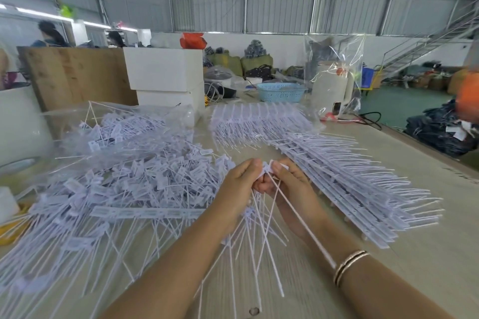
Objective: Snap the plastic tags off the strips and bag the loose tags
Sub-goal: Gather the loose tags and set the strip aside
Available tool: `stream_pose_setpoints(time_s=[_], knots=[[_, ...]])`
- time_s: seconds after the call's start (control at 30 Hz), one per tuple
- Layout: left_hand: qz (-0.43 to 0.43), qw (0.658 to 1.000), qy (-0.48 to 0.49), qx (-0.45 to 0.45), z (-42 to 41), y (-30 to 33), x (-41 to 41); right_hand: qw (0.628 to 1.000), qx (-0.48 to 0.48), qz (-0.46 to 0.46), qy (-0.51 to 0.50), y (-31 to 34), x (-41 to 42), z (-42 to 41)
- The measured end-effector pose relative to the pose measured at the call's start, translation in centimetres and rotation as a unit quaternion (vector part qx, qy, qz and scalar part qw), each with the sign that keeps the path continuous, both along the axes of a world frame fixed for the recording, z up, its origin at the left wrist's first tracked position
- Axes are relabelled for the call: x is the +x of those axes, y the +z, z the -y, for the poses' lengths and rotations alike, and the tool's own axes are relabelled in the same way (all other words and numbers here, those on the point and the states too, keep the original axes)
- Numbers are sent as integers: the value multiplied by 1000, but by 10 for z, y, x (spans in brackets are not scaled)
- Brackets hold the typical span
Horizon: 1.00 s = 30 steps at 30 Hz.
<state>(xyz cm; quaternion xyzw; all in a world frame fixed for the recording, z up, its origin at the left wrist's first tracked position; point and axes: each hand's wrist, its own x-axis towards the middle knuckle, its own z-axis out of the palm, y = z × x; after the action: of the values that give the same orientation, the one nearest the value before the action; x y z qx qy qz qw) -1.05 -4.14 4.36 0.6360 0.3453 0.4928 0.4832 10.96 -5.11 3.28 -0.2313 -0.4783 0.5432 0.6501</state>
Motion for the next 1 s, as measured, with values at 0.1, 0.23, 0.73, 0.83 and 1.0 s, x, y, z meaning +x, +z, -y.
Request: stream_pose_setpoints(time_s=[0.1, 0.23, 0.73, 0.83, 1.0], knots=[[73, 996, -14, -41, -1, 4, -7, 991, -32, -130, -11, 8, 13, -6], [17, 1000, -4, -6, -3, 2, -12, 993, -72, 74, -64, 9, 13, -15], [-187, 970, 27, 153, 5, -9, -13, 924, -82, 352, -121, 4, 17, 8], [-204, 960, 43, 184, 7, -10, -14, 931, -49, 354, -73, 9, 15, 10], [-328, 935, 62, 118, -2, -7, -31, 942, -36, 325, -70, 10, 17, 9]])
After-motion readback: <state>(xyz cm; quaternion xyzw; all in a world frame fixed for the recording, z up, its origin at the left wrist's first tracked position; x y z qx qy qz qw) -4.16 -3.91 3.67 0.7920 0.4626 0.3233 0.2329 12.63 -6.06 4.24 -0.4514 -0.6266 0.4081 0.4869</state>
